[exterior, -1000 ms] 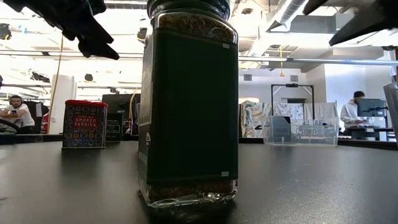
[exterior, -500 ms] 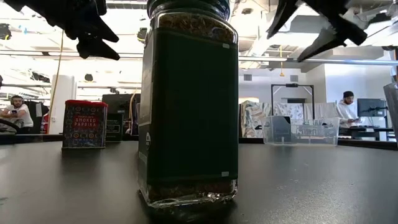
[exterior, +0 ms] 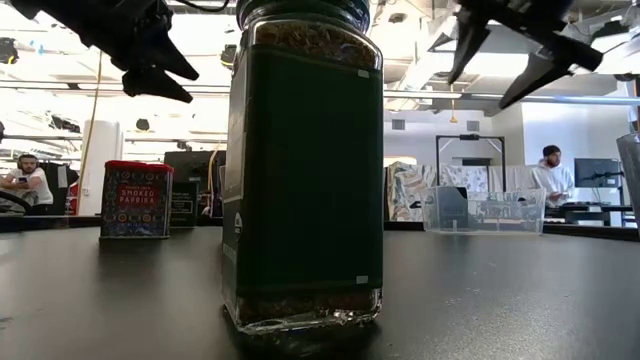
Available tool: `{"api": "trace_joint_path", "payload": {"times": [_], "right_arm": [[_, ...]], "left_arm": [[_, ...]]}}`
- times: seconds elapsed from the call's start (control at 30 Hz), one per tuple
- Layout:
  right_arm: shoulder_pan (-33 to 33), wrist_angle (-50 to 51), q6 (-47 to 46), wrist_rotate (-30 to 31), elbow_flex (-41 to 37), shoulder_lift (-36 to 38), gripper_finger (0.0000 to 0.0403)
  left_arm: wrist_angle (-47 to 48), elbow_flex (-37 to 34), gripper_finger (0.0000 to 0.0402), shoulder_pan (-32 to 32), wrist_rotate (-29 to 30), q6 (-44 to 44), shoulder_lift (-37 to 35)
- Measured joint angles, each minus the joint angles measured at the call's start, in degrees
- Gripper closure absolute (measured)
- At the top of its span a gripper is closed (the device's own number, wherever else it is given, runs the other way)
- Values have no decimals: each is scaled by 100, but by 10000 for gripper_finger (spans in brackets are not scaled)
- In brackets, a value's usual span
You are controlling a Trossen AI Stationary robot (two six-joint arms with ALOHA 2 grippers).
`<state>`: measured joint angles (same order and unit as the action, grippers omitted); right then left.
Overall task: Sort spices by type
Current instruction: Put the top left black seasoning can into the transparent bin
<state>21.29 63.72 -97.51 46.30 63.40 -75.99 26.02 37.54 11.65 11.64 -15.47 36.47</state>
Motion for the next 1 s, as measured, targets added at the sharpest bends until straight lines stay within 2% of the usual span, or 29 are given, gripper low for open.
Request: {"api": "trace_joint_path", "payload": {"times": [0.17, 0.3, 0.43, 0.53, 0.67, 0.87, 1.0], "right_arm": [[214, 749, -7, -18, 0, 241, 6], [305, 1120, -146, -281, 0, 375, 6], [376, 1266, -146, -293, -188, 563, 6], [381, 1097, -150, -297, -618, 896, 6], [464, 393, -59, -293, -1263, 1403, 6], [588, -661, 1022, -316, -1843, 1974, 6], [654, -668, 1626, -520, -1991, 2321, 6]], "left_arm": [[0, 0, 107, -38, -4, 665, 2], [6, 2, 107, -75, 129, 577, 85], [67, 225, 107, -173, 198, 613, 425], [68, 487, 107, -288, 524, 648, 841], [70, 928, 107, -355, 605, 935, 1500], [30, 1620, 107, -362, 899, 752, 2448], [29, 2079, 107, -362, 1260, 606, 2971]]}}
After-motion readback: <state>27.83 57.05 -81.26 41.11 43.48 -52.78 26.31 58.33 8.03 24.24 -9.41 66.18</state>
